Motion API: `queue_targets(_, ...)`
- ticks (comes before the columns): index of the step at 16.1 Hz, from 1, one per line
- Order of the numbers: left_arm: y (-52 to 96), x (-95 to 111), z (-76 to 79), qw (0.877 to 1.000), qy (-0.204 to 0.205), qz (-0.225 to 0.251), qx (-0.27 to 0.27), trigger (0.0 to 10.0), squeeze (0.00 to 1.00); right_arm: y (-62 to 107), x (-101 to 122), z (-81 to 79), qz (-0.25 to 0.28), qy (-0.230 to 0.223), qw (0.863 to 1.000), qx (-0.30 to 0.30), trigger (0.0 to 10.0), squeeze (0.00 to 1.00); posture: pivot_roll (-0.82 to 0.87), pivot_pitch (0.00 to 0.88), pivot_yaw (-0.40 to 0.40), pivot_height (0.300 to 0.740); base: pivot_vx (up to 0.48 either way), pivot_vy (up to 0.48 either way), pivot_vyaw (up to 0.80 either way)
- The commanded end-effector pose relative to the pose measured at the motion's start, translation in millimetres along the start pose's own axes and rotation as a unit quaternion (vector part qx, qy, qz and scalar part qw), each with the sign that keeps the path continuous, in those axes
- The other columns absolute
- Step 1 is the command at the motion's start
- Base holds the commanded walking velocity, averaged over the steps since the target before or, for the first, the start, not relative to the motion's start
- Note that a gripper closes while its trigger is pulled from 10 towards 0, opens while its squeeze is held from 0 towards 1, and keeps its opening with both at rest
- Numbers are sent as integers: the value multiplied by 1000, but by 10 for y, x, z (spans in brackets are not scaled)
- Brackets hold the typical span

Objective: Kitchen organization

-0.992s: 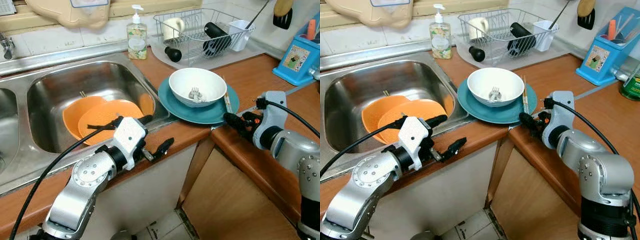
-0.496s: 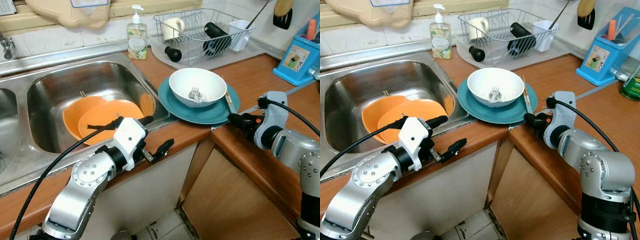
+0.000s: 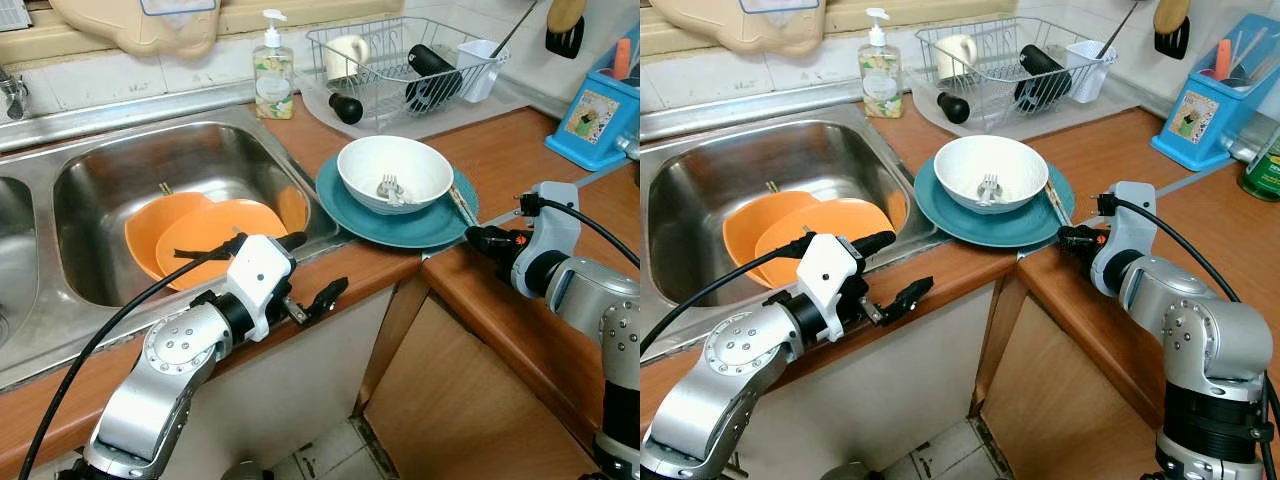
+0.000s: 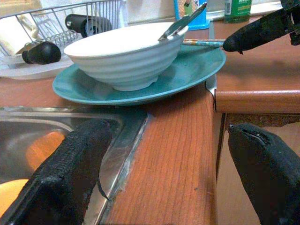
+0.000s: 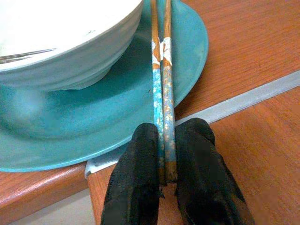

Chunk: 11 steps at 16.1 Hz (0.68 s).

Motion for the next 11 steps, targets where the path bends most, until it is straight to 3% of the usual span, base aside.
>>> queue_targets(1, -4, 34, -9, 1000, -3, 3, -1, 10000, 0, 8, 87, 29, 13, -3, 1000, -6, 0, 0, -34, 0, 7, 740, 0, 0, 0)
queue_targets(4, -7, 40, -14, 1000, -2, 4, 1, 10000, 0, 13, 131, 69, 24, -7, 1000, -16, 0, 0, -31, 0, 6, 740, 0, 0, 0)
queue_targets(6, -6, 59, -50, 1000, -2, 9, 10, 10000, 0, 23, 308, 152, 77, -5, 996, -44, 0, 0, -26, 0, 6, 740, 0, 0, 0)
queue_targets(8, -10, 75, -81, 1000, -5, 12, 17, 10000, 0, 46, 443, 131, 115, -16, 993, -33, 0, 0, -24, 0, 6, 740, 0, 0, 0)
queue_targets(9, -13, 92, -112, 1000, -3, 16, 22, 10000, 0, 81, 542, -21, 142, -8, 990, 12, 0, 0, -24, 0, 11, 740, 0, 0, 0)
queue_targets(10, -19, 131, -157, 999, 7, 26, 31, 10000, 0, 155, 614, -323, 165, 24, 982, 92, 0, 0, -25, 0, 13, 740, 0, 0, 0)
queue_targets(11, -25, 159, -182, 999, 14, 34, 37, 10000, 0, 195, 612, -488, 170, 37, 976, 134, 0, 0, -25, 0, 13, 740, 0, 0, 0)
Point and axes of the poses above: a point about 5 cm out from each wrist's last joint towards the gripper, its own y axis pointing back from the gripper into the wrist, its own x axis along the axis of the wrist's last joint, z = x × y, the point moved 5 cm from there along -y, pointing out of the wrist towards the gripper, and after that the axes turned 7 degrees about -y, right-handed, at the moved point
